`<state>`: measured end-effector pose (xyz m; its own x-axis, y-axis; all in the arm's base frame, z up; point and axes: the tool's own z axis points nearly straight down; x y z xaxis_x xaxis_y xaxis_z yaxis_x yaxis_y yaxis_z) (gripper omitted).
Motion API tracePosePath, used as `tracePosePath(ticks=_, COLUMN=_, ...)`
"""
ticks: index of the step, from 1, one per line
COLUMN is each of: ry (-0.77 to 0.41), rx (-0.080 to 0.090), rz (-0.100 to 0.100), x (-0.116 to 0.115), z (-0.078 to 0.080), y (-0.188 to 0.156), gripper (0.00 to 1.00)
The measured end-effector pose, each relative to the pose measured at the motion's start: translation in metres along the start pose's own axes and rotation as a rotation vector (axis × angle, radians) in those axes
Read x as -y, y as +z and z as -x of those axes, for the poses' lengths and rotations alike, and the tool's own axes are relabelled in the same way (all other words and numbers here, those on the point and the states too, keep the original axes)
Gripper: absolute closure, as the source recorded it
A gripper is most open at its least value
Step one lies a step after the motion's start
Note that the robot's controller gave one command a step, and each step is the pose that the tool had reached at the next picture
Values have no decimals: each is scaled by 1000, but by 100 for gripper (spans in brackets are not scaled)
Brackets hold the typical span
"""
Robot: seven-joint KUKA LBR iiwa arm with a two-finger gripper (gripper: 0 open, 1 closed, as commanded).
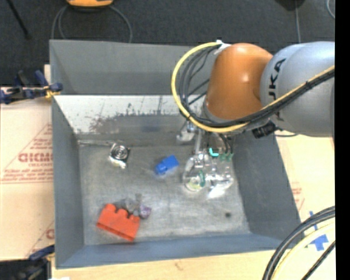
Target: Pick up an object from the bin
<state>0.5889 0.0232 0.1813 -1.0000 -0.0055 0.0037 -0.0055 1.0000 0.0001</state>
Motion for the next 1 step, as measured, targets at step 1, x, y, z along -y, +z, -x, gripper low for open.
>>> tracePosePath(ticks=1, ry=-8, rx=10, rz=0, x=13, z=62, y=98, gripper=0)
